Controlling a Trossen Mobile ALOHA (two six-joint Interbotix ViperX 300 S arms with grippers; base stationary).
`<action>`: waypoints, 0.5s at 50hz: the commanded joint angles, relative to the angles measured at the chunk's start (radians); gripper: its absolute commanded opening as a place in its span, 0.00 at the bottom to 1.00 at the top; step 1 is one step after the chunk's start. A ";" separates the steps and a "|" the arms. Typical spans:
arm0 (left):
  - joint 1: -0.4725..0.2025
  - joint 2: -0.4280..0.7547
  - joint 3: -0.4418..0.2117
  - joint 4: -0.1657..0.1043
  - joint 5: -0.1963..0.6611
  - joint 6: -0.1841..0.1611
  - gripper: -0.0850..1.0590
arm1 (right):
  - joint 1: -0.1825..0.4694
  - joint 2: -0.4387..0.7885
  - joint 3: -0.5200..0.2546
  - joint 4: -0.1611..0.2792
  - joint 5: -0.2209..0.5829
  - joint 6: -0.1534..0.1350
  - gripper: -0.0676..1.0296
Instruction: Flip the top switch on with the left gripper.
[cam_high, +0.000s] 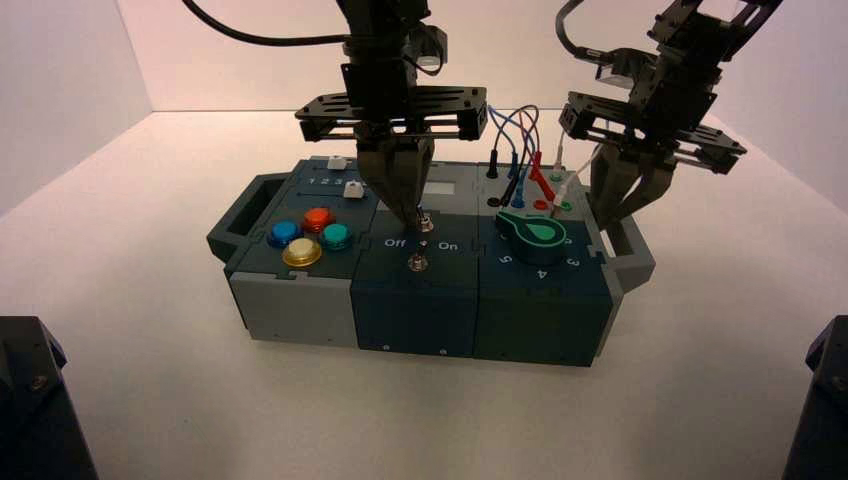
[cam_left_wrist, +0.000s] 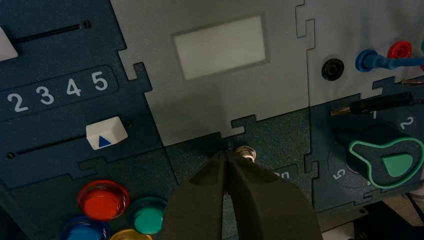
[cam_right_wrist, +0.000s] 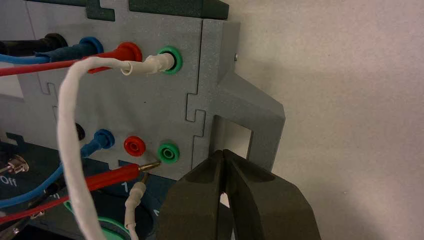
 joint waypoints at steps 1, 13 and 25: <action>-0.025 -0.015 -0.035 -0.005 0.003 -0.012 0.05 | 0.021 0.032 0.018 -0.015 -0.028 -0.017 0.04; -0.049 -0.006 -0.060 -0.003 0.020 -0.026 0.05 | 0.020 0.032 0.018 -0.017 -0.028 -0.018 0.04; -0.084 0.018 -0.086 -0.003 0.029 -0.043 0.05 | 0.021 0.032 0.018 -0.017 -0.028 -0.018 0.04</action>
